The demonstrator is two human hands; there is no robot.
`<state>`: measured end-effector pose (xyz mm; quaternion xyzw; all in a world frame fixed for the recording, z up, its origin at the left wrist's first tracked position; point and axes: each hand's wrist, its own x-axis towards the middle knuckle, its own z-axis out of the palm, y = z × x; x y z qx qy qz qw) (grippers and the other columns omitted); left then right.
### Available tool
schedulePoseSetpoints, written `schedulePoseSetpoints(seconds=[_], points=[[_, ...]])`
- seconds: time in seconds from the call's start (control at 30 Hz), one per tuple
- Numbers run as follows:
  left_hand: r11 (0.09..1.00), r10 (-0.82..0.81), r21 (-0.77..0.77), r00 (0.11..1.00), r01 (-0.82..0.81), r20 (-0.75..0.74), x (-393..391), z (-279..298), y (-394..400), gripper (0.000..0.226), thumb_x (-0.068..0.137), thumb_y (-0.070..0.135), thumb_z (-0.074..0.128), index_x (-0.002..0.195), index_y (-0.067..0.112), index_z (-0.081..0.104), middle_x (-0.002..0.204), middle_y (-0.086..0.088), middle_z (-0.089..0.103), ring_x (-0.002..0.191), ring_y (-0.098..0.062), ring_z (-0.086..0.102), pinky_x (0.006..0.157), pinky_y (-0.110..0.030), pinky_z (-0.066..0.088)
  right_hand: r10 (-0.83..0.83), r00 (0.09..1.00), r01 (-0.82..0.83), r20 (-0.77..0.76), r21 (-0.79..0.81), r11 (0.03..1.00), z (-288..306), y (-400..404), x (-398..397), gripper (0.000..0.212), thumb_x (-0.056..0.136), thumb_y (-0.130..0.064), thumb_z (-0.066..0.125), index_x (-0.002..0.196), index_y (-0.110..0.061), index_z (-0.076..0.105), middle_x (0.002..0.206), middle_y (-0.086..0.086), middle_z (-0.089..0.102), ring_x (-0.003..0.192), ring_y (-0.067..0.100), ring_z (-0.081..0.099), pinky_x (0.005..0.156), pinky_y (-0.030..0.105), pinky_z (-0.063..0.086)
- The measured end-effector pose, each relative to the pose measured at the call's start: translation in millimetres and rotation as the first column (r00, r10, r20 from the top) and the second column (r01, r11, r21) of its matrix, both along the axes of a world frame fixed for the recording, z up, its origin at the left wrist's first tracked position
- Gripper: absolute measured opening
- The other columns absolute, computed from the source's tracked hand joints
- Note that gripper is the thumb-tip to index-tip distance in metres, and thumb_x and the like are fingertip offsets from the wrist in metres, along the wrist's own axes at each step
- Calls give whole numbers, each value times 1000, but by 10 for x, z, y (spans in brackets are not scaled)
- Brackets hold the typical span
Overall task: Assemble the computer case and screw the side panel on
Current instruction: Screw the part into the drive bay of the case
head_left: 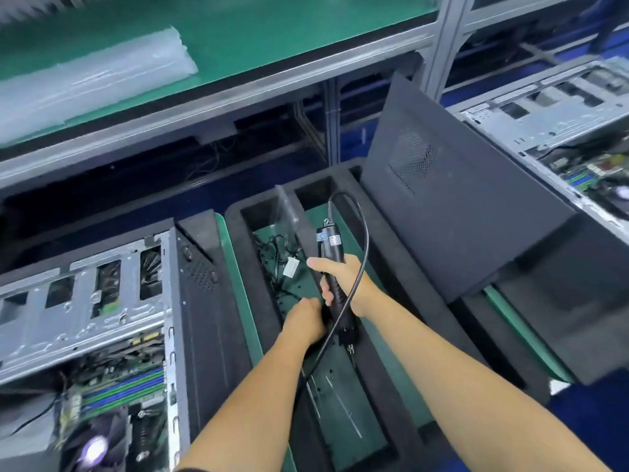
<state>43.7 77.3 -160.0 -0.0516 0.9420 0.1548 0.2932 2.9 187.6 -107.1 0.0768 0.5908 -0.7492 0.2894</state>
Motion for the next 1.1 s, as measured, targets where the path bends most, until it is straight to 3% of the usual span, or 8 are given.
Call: schedulePoseSetpoints(seconds=[0.17,0.3,0.47,0.73,0.87,0.93,1.03,1.1], points=[[994,99,40,994,-100,44,-18,-137,64,28,86,6,47,111,10,58,109,-9,59,98,-27,60,87,-34,49,41,996,-39,76,-19,999,-81,-31,-88,19,60,-40,86,66,-24,77,50,9,53,35,21,44,41,26,42],[1000,8,2,997,-8,-73,29,-203,58,29,82,-3,42,106,6,55,98,-15,61,90,-33,60,68,-33,43,44,992,-41,118,-24,999,-108,-22,-112,27,58,-38,87,71,-18,74,52,10,52,37,21,43,42,26,41],[999,17,42,985,-10,-174,64,-226,58,31,85,4,44,116,7,50,97,-16,62,91,-34,59,72,-34,41,51,994,-49,98,-22,999,-100,-32,-105,22,75,-29,81,58,-21,69,51,10,51,37,21,42,42,26,39],[997,13,82,998,-7,-65,59,-121,58,22,82,6,46,102,4,56,100,-17,63,92,-35,60,78,-38,50,11,998,-10,56,-5,1000,-2,-27,-73,22,82,-23,79,81,-8,62,51,11,49,37,21,41,42,27,38],[988,1,151,998,-10,61,-106,198,30,9,79,10,58,85,7,53,94,-17,63,83,-31,60,67,-29,47,-4,1000,3,-18,-36,999,232,-41,-109,23,83,-18,78,69,-12,61,48,10,48,35,21,40,41,27,37],[986,-13,168,997,1,70,-255,445,-29,11,78,11,64,76,7,54,86,-15,60,83,-28,60,71,-31,49,-28,997,24,-70,-59,998,463,-85,-144,25,83,-16,77,71,-10,56,47,9,47,35,20,39,41,27,36],[972,-48,232,999,46,2,-418,918,-218,15,83,9,55,69,7,55,76,-9,55,74,-24,51,70,-29,45,-74,983,55,-166,-118,992,924,-227,-184,31,81,-18,76,71,-8,49,49,10,47,37,20,39,44,28,35],[933,55,359,993,-13,-107,-438,1275,-437,19,84,4,51,65,5,55,69,-7,53,67,-21,47,65,-25,40,-94,969,43,-230,-220,974,1261,-394,-158,32,81,-20,74,65,-10,48,48,9,46,36,19,38,44,27,34]])
